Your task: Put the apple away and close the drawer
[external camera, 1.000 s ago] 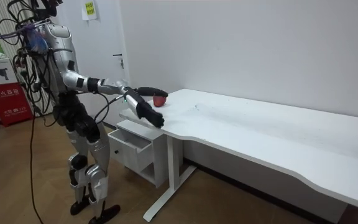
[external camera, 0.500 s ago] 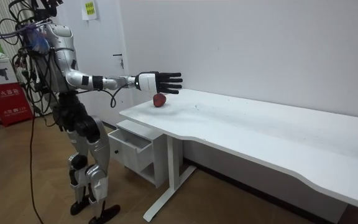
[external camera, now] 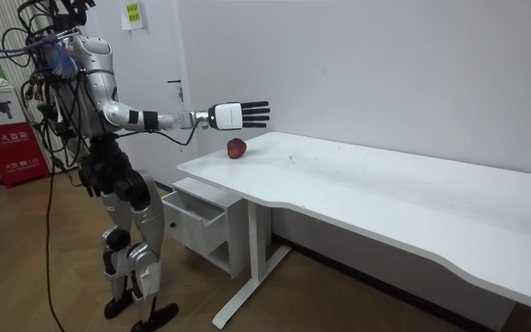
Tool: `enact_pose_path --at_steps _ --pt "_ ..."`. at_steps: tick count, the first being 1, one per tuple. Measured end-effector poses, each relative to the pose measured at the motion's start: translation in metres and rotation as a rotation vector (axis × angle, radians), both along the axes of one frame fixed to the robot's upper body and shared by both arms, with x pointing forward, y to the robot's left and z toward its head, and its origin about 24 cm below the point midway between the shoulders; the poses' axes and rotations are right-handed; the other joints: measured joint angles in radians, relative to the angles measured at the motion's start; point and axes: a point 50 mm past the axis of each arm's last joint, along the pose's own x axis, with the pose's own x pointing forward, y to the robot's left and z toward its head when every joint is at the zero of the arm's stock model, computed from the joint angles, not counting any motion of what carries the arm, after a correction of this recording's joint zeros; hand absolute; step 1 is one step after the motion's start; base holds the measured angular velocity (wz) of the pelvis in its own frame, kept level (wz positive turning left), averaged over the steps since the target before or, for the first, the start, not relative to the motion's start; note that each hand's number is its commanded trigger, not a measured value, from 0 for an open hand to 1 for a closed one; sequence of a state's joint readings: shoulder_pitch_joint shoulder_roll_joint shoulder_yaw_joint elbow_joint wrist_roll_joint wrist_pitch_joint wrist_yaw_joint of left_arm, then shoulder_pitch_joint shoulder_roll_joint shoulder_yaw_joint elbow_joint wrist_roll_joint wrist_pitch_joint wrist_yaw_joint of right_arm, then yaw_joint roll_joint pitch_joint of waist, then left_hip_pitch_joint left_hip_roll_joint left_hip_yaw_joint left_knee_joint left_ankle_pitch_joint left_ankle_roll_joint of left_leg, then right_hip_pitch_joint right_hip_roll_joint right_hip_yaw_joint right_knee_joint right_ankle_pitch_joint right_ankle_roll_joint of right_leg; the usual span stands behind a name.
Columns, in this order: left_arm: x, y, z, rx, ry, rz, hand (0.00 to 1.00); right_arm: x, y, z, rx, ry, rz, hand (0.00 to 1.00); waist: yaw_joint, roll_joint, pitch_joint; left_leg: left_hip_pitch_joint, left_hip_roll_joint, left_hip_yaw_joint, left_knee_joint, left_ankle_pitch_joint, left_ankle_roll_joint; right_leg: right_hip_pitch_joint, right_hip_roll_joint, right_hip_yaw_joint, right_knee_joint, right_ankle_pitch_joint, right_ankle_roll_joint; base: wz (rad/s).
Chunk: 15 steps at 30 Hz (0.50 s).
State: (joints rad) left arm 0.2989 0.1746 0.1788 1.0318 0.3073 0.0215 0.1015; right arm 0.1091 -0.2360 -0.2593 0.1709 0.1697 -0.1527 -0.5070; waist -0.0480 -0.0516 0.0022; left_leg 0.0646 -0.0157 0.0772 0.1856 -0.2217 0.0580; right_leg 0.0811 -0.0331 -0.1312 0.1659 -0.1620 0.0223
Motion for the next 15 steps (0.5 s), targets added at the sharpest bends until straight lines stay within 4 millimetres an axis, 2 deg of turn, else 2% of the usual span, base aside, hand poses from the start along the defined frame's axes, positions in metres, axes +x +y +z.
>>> enact_pose_path --at_steps 6,15 --pt "-0.0012 -0.001 -0.0003 -0.007 0.005 -0.006 0.0 0.0044 0.0059 -0.0024 -0.042 0.061 0.127 0.0 0.001 -0.001 -0.0012 0.001 0.001 -0.001 0.001 0.0 0.0 0.005 -0.001 -0.008 -0.001 0.0 0.0 0.01" --pt "-0.0043 -0.001 -0.0002 -0.005 0.012 -0.004 0.0 0.0036 0.0096 -0.0061 -0.077 0.111 0.199 0.0 0.0 0.003 -0.0014 0.0 0.001 -0.006 0.003 0.0 -0.001 0.009 -0.001 -0.01 0.001 0.0 0.0 0.0"
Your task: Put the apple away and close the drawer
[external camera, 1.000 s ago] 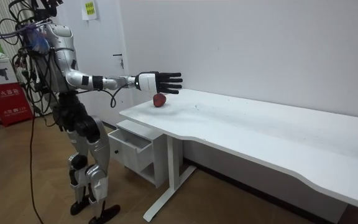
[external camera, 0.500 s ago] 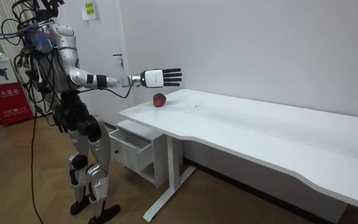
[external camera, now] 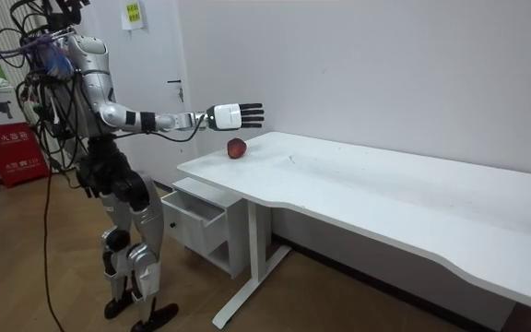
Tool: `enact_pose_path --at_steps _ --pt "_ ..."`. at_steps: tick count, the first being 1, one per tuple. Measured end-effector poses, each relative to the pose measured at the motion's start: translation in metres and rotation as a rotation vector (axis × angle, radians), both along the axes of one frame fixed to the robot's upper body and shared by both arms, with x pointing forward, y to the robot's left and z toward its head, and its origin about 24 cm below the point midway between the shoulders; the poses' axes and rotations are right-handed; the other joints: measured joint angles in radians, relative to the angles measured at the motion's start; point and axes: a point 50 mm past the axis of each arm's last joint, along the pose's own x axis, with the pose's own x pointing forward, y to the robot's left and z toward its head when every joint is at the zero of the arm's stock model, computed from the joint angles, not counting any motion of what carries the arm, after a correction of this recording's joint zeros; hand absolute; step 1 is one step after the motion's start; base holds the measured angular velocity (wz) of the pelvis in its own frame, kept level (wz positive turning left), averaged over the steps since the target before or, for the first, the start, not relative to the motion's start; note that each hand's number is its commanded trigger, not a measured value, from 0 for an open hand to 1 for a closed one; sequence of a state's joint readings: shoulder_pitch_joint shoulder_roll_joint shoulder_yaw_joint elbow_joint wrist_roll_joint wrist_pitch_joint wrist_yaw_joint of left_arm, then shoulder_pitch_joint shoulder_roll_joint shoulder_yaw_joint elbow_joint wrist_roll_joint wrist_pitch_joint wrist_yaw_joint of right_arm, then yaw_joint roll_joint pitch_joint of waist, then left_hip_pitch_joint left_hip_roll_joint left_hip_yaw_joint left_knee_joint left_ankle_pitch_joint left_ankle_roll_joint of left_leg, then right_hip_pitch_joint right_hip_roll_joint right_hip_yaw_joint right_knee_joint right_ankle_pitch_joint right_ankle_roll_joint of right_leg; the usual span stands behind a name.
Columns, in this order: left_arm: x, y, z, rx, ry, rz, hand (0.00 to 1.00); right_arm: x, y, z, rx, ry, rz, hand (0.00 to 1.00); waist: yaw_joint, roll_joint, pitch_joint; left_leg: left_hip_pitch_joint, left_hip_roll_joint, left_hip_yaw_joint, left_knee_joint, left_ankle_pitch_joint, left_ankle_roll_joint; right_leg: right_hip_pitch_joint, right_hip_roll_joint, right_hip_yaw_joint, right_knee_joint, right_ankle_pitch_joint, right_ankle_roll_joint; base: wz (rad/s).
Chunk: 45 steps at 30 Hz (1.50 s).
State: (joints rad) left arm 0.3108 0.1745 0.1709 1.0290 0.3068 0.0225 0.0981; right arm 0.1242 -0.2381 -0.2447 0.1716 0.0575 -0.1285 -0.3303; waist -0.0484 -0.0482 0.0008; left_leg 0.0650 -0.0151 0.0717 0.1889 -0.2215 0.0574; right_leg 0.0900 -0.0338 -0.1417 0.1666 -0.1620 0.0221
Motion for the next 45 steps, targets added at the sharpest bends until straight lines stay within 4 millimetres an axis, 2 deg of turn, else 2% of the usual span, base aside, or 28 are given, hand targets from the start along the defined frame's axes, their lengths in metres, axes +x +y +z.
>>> enact_pose_path --at_steps 5,12,21,27,28,29,30,31,45 --pt "-0.002 0.0 0.0 0.001 0.005 0.0 0.0 0.001 0.003 -0.002 -0.013 0.02 0.033 0.0 -0.004 -0.001 -0.0007 0.0 0.0 -0.002 0.002 0.0 0.0 0.002 0.0 -0.001 0.0 0.0 0.0 0.01" --pt "-0.005 -0.003 -0.001 0.0 0.014 -0.001 0.0 -0.011 0.0 -0.026 0.016 0.136 0.047 0.0 -0.005 0.007 0.0 0.016 0.0 0.003 -0.002 0.0 0.0 0.015 -0.001 -0.001 -0.001 0.0 0.0 -0.01" --pt "-0.006 -0.003 -0.001 -0.003 0.014 -0.003 0.0 -0.032 -0.003 -0.04 0.027 0.214 0.053 0.0 -0.003 0.014 -0.0087 0.016 0.001 0.01 -0.002 0.0 0.0 0.012 0.0 0.004 0.0 0.0 0.0 -0.02" --pt "-0.01 -0.003 -0.002 -0.005 0.03 0.001 0.0 -0.043 -0.005 -0.051 0.037 0.268 0.036 0.0 -0.004 0.003 -0.0058 0.017 0.001 0.012 -0.002 0.0 0.0 0.013 0.0 0.008 0.0 0.0 0.0 0.0" --pt "-0.01 -0.003 -0.002 -0.005 0.03 0.001 0.0 -0.045 -0.006 -0.052 0.039 0.277 0.033 0.0 -0.004 -0.002 -0.0027 0.017 0.001 0.012 -0.002 0.0 0.0 0.013 0.0 0.008 0.0 0.0 0.0 0.0" --pt "-0.01 -0.003 -0.002 -0.005 0.03 0.001 0.0 -0.048 -0.007 -0.056 0.043 0.296 0.028 0.05 -0.004 -0.002 -0.0025 0.017 0.001 0.012 -0.002 0.0 0.0 0.012 0.0 0.009 0.0 0.0 0.0 0.0" --pt "-0.011 -0.003 -0.002 -0.005 0.032 0.002 0.0 -0.048 -0.006 -0.057 0.036 0.297 0.036 0.91 -0.004 -0.002 -0.002 0.017 0.001 0.012 -0.003 0.0 0.0 0.012 0.0 0.011 0.0 0.0 0.0 0.0" --pt "-0.011 -0.003 -0.002 -0.005 0.031 0.002 0.0 -0.048 -0.006 -0.057 0.031 0.303 0.039 1.0 -0.004 -0.002 -0.002 0.017 0.001 0.012 -0.004 0.0 0.0 0.011 0.0 0.013 0.0 0.0 0.0 0.0" --pt "-0.008 -0.003 -0.001 0.001 0.023 -0.015 0.0 -0.055 -0.015 -0.061 -0.031 0.329 0.001 1.0 -0.001 -0.022 -0.0062 0.02 0.002 0.015 -0.011 0.0 0.0 0.012 0.002 0.015 -0.01 0.0 0.0 -0.01"
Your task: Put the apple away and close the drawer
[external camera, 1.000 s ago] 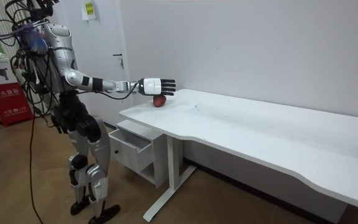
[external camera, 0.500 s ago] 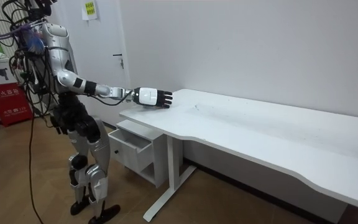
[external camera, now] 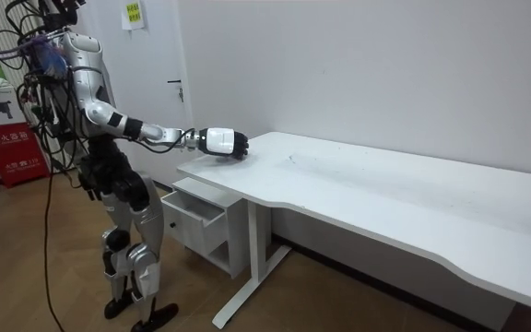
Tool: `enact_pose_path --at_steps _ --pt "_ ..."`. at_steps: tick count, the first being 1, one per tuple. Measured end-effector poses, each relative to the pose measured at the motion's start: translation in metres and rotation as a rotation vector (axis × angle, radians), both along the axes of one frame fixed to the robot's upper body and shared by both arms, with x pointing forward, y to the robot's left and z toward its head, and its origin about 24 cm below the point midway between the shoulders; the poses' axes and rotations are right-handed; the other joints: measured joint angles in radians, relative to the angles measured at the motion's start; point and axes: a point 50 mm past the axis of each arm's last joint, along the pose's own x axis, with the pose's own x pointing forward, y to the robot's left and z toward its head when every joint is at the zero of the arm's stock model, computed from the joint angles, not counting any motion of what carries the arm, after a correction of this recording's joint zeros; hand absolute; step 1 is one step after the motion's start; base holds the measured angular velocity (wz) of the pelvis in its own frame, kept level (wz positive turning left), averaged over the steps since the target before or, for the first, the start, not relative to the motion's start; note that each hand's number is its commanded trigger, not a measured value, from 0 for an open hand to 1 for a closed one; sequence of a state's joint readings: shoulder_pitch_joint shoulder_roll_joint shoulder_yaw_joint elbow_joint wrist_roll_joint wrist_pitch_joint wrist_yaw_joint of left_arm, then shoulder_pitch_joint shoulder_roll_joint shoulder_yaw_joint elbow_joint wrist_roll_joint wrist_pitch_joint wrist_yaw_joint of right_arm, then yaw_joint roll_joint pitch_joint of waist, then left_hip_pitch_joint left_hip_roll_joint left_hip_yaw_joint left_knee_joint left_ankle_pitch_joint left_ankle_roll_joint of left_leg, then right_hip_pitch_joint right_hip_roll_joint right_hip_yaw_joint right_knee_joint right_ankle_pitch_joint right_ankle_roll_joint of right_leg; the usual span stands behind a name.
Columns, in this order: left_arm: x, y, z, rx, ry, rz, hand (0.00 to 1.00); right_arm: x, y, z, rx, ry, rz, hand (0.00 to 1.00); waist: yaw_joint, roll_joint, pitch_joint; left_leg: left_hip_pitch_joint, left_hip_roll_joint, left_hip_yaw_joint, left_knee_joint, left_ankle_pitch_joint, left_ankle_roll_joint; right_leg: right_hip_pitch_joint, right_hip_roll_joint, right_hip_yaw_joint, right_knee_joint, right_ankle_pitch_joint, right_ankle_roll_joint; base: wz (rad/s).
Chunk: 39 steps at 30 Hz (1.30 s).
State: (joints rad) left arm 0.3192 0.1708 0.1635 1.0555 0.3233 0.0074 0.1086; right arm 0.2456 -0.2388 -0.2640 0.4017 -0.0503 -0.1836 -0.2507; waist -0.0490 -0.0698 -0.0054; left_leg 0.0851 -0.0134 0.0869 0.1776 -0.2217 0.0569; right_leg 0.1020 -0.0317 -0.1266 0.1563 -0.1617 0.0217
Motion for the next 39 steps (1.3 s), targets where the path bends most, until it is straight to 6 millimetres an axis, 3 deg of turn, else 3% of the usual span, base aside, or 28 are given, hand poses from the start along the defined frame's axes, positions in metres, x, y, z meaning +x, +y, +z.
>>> enact_pose_path --at_steps 11,19,23,27,33,39 --pt "0.003 0.0 0.001 0.012 -0.018 -0.008 0.0 0.004 0.006 -0.002 0.016 -0.005 0.031 1.0 0.002 0.0 0.0011 -0.002 0.0 -0.004 0.0 0.0 -0.001 0.002 0.0 -0.004 -0.004 0.001 -0.001 0.0" --pt "0.007 -0.003 -0.001 0.0 -0.014 -0.034 0.0 0.023 0.023 0.002 -0.006 -0.017 0.141 1.0 0.005 0.011 0.0051 -0.004 0.0 -0.006 0.001 0.0 -0.001 0.0 0.0 -0.004 -0.003 0.001 -0.002 0.0" --pt "0.009 -0.009 -0.005 -0.023 0.013 -0.079 0.0 0.034 0.04 0.006 -0.012 -0.03 0.232 1.0 0.011 0.015 0.0069 -0.004 0.0 -0.005 0.0 0.0 -0.001 0.0 0.001 -0.003 -0.004 0.001 -0.002 0.0" --pt "0.013 -0.01 -0.005 -0.028 0.011 -0.083 0.0 0.043 0.065 0.01 -0.033 -0.017 0.394 1.0 0.047 0.018 0.0084 -0.006 0.0 -0.008 0.002 -0.001 -0.001 0.0 0.001 -0.007 -0.004 0.001 -0.002 0.02" --pt "0.018 -0.011 -0.006 -0.045 0.008 -0.108 0.0 0.045 0.103 0.001 -0.04 0.065 0.635 1.0 0.08 0.025 0.0121 -0.022 -0.004 -0.034 0.01 -0.001 -0.001 0.0 -0.002 -0.026 -0.005 0.001 -0.002 0.14" --pt "0.029 -0.015 -0.006 -0.065 -0.006 -0.147 0.0 0.048 0.126 -0.002 -0.042 0.108 0.785 1.0 0.11 0.036 0.0164 -0.027 -0.003 -0.045 0.01 0.0 -0.001 -0.001 -0.001 -0.042 -0.006 0.001 -0.002 0.07"
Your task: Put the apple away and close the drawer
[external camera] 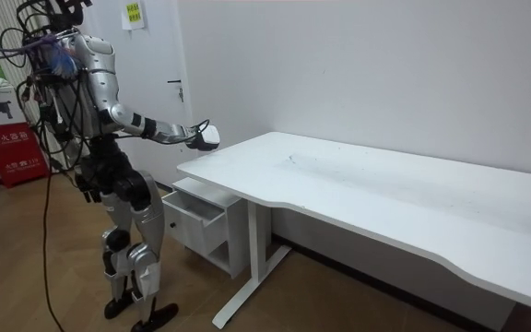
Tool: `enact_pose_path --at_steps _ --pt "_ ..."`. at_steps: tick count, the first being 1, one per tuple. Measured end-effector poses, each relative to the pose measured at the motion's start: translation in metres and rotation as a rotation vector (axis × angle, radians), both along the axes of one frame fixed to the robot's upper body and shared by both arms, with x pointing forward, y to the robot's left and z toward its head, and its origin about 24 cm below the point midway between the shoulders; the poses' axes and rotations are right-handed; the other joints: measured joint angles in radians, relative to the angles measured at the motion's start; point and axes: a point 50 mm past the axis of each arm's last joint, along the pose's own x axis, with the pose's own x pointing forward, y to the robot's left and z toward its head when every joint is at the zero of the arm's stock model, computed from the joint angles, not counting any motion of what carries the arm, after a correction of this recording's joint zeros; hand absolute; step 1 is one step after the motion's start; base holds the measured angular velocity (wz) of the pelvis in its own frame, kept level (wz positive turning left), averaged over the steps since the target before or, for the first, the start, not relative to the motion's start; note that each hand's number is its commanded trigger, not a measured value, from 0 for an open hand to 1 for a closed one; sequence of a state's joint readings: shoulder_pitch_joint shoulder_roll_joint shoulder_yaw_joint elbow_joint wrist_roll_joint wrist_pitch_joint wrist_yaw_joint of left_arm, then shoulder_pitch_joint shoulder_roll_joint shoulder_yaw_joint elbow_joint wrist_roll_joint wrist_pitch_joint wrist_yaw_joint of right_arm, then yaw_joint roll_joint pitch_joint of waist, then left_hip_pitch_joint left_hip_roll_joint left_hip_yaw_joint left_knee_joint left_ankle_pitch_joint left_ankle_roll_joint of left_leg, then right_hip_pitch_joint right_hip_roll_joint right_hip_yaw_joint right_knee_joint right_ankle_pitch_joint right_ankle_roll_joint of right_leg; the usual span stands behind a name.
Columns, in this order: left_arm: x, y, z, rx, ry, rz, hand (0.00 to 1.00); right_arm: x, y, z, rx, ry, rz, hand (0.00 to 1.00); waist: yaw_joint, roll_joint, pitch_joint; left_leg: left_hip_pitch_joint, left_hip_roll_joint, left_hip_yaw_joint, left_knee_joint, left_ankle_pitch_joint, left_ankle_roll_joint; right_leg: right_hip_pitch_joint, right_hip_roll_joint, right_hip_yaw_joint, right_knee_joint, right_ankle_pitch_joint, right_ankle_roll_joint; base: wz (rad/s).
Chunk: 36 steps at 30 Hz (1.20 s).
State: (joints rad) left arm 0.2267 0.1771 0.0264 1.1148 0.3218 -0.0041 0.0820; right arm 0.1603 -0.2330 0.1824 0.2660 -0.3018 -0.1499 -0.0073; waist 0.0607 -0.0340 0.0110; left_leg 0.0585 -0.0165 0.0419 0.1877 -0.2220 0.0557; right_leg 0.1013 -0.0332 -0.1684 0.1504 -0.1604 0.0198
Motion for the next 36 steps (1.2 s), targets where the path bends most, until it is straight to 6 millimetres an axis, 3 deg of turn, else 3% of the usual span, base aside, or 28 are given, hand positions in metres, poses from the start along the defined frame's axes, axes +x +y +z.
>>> enact_pose_path --at_steps 9,22,23,24,25,26,36 --pt "0.005 0.0 0.0 0.001 -0.009 -0.003 0.0 -0.005 0.017 -0.008 -0.019 0.086 0.131 1.0 0.001 -0.015 -0.0094 -0.002 -0.003 -0.012 0.004 0.0 0.0 0.002 -0.002 -0.002 0.0 0.0 0.0 0.04" --pt "0.01 -0.003 0.0 0.017 -0.026 -0.012 0.0 -0.023 0.011 -0.032 -0.041 0.245 0.137 1.0 0.0 -0.006 0.0006 -0.005 -0.006 -0.019 0.003 0.0 0.0 0.01 -0.003 -0.022 -0.003 0.0 0.0 0.02" --pt "0.01 -0.003 0.0 0.017 -0.026 -0.012 0.0 -0.023 0.011 -0.032 -0.043 0.245 0.138 0.6 -0.001 -0.005 0.0004 -0.007 -0.006 -0.02 0.004 0.0 0.0 0.009 -0.003 -0.024 -0.003 0.0 0.0 0.0" --pt "0.01 -0.003 0.0 0.017 -0.027 -0.012 0.0 -0.023 0.011 -0.032 -0.043 0.245 0.138 0.27 0.001 -0.003 -0.0003 -0.01 -0.006 -0.02 0.007 0.0 0.0 0.008 -0.003 -0.025 -0.003 0.0 0.0 0.03" --pt "0.01 -0.003 0.0 0.017 -0.027 -0.012 0.0 -0.023 0.011 -0.032 -0.043 0.245 0.138 0.05 0.001 -0.003 -0.0008 -0.014 -0.006 -0.021 0.01 0.0 0.0 0.005 -0.004 -0.025 -0.002 0.0 0.0 0.0" --pt "0.01 -0.003 0.0 0.017 -0.028 -0.012 0.0 -0.023 0.011 -0.032 -0.043 0.246 0.139 0.0 0.002 -0.003 -0.0007 -0.015 -0.006 -0.021 0.01 0.0 0.0 0.004 -0.004 -0.025 -0.002 0.0 0.0 0.0" --pt "0.011 -0.003 0.001 0.02 -0.032 -0.013 0.0 -0.024 0.012 -0.032 -0.037 0.257 0.153 0.0 -0.001 -0.001 -0.0067 -0.015 -0.011 -0.021 0.01 0.0 0.0 0.004 -0.004 -0.026 -0.002 0.0 0.0 0.0"
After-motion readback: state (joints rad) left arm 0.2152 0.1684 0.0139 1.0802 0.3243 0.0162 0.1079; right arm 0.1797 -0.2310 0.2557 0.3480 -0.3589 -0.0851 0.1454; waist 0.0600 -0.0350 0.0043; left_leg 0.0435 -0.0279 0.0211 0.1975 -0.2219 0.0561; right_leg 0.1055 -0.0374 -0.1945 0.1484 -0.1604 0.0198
